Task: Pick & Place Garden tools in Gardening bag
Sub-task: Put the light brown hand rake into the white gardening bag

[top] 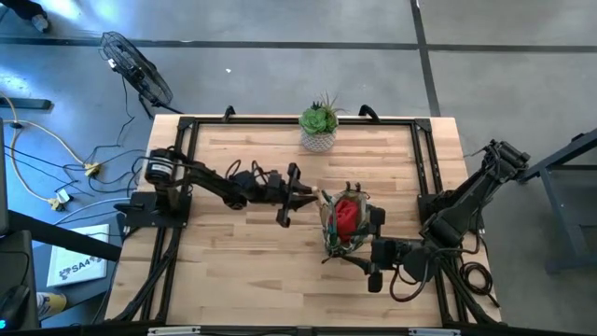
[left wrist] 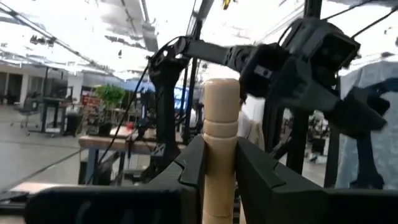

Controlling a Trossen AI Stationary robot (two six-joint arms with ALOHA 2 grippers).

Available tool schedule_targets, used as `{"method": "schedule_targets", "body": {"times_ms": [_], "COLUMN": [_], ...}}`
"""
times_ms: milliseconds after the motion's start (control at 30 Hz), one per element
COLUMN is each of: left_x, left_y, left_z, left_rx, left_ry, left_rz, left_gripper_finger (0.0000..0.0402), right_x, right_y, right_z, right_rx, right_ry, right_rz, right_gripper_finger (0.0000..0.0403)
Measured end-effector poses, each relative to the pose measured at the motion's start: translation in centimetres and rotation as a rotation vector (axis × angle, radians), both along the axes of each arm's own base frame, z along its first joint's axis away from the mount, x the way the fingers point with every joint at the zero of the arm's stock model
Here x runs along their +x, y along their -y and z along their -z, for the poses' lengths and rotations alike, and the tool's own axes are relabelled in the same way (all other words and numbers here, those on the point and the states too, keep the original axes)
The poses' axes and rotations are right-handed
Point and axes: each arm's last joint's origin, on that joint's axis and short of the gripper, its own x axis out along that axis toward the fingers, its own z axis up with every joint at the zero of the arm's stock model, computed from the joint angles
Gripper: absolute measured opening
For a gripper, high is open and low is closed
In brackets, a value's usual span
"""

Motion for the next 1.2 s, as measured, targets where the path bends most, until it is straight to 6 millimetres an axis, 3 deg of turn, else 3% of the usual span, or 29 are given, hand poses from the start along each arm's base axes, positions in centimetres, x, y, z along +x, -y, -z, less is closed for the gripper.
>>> {"method": "schedule_targets", "body": {"times_ms": [467,867,1200], "left_x": [2.9,3.2,3.2], "left_y": [0.6,-1.5,-1.7], "left_z": [1.9,2.8,2.7], "left_rx": [-0.042,-0.048,-0.051], "left_ry": [-0.065,-0.118,-0.112], "left_rz": [0.017,-0.049,-0.057], "left_gripper_finger": [0.0053,0.0053,0.0053], "right_x": [0.1,0.1,0.1], "right_y": [-0.1,-0.1,-0.1], "right_z": [-0.2,-0.2,-0.2], "right_rx": [0.019,0.02,0.02], "right_ry": [0.017,0.016,0.016], "right_rz": [0.001,-0.002,-0.002], "right_gripper_finger": [0.0229,0.0229,0.0229]}}
